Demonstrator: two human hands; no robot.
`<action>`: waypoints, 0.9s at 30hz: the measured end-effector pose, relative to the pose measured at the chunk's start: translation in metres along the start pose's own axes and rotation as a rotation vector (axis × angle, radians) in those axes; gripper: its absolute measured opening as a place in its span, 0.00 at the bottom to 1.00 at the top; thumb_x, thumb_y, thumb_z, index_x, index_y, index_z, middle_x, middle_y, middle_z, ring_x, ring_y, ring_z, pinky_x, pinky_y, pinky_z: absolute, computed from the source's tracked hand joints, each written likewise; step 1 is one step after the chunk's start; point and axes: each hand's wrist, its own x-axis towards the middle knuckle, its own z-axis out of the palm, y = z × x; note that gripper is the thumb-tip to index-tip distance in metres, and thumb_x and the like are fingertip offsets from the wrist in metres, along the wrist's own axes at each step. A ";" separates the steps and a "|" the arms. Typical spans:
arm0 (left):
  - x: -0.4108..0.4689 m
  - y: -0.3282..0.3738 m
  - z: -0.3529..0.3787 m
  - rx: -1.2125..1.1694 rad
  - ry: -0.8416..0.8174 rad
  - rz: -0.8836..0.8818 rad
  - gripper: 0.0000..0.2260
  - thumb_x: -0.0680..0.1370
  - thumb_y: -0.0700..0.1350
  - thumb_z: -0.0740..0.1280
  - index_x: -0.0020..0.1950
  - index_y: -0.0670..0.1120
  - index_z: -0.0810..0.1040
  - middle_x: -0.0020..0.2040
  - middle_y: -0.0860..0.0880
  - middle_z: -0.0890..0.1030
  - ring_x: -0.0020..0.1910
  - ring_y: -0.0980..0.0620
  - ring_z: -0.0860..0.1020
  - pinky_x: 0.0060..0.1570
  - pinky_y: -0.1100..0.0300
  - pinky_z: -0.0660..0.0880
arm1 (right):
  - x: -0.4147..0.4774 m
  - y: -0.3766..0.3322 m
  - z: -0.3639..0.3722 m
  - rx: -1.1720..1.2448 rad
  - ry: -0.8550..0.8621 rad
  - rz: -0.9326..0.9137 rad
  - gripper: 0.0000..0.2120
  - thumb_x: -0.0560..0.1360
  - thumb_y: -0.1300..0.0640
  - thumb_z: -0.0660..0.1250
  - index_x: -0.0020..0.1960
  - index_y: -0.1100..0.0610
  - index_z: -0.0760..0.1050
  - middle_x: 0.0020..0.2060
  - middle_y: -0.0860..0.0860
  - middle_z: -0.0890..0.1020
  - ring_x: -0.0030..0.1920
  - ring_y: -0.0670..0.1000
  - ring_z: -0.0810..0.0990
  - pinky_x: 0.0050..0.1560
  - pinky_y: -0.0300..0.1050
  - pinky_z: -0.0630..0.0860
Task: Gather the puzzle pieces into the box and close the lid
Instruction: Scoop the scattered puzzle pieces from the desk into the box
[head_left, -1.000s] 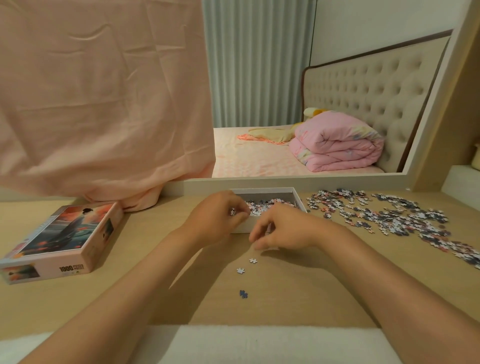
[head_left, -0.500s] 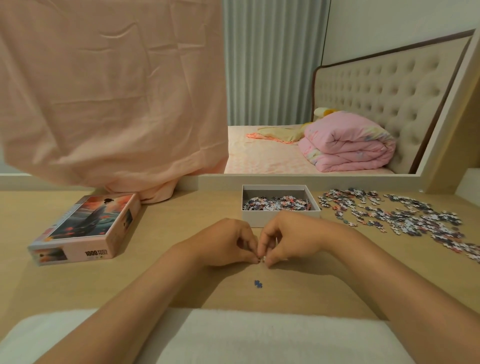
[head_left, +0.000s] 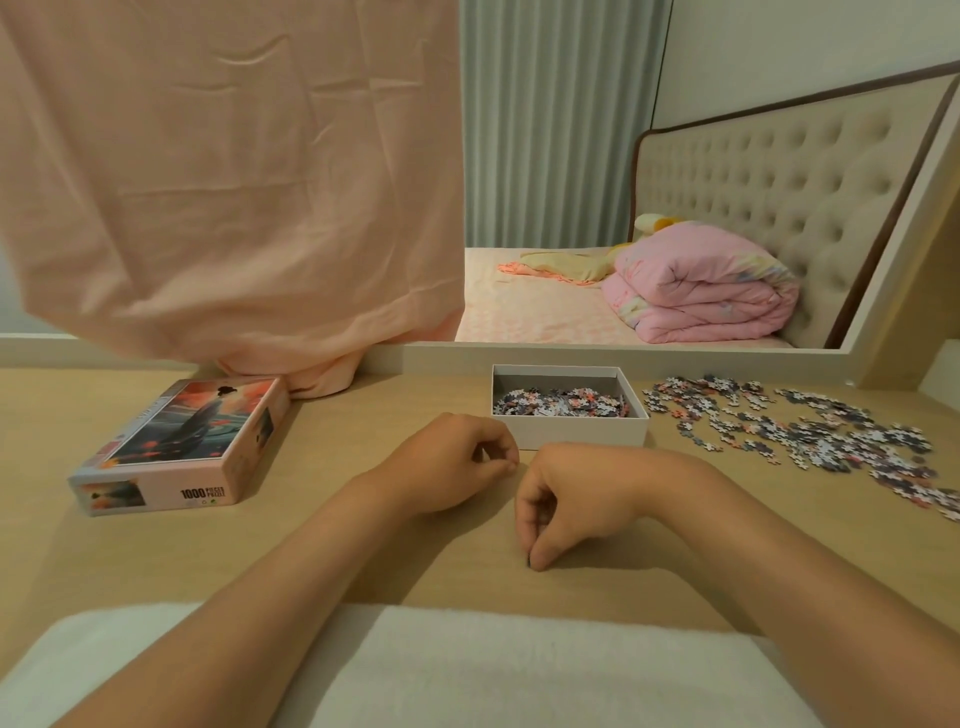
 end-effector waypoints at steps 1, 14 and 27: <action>0.003 0.002 -0.001 -0.015 0.044 -0.006 0.02 0.75 0.46 0.70 0.44 0.52 0.82 0.40 0.57 0.82 0.38 0.55 0.77 0.44 0.57 0.76 | -0.003 0.001 -0.004 0.040 0.023 0.010 0.04 0.69 0.55 0.78 0.43 0.51 0.84 0.36 0.46 0.85 0.33 0.41 0.79 0.40 0.40 0.76; 0.084 0.019 0.012 0.154 0.132 -0.115 0.11 0.79 0.53 0.65 0.59 0.57 0.82 0.54 0.54 0.80 0.53 0.52 0.78 0.53 0.54 0.74 | 0.002 0.077 -0.037 -0.010 0.928 0.353 0.03 0.74 0.48 0.72 0.46 0.43 0.85 0.40 0.39 0.83 0.44 0.44 0.78 0.45 0.42 0.73; 0.079 0.022 0.028 0.425 -0.092 -0.151 0.25 0.81 0.63 0.54 0.77 0.58 0.62 0.77 0.52 0.63 0.76 0.51 0.57 0.72 0.52 0.54 | 0.013 0.102 -0.019 0.189 0.594 0.375 0.35 0.79 0.34 0.55 0.81 0.46 0.49 0.81 0.52 0.41 0.80 0.56 0.45 0.77 0.55 0.49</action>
